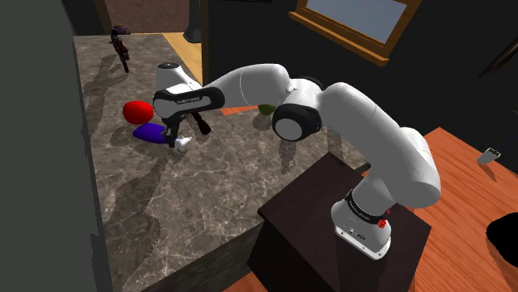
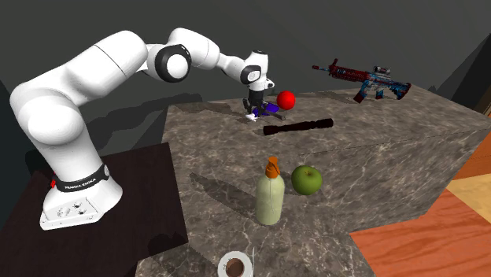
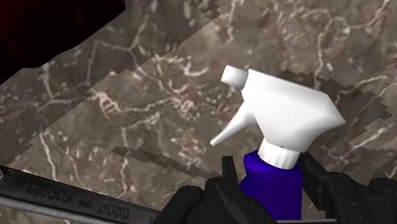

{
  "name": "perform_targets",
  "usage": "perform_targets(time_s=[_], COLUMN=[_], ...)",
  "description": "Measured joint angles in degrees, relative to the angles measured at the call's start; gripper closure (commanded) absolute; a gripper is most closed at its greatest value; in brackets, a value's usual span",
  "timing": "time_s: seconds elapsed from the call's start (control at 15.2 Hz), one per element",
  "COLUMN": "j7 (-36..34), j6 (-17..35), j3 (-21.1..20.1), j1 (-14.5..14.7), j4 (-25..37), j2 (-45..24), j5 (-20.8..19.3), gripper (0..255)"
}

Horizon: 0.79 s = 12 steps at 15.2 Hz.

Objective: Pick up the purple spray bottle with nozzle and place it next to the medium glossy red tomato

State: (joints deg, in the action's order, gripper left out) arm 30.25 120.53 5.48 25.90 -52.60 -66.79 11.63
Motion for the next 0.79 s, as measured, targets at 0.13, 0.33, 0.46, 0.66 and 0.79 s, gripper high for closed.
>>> perform_targets(time_s=[0.13,0.33,0.46,0.66,0.79], j7=[0.0,0.0,0.0,0.0,0.1], j6=[0.0,0.0,-0.4,-2.1,-2.4], j3=[0.0,0.0,0.1,0.3,0.3], j1=[0.0,0.0,0.0,0.0,0.0], j4=[0.0,0.0,-0.2,-2.1,-3.2], j2=[0.0,0.0,0.6,4.2,5.6], j5=[0.0,0.0,0.0,-0.2,-0.2], gripper=[0,0,0,0,0])
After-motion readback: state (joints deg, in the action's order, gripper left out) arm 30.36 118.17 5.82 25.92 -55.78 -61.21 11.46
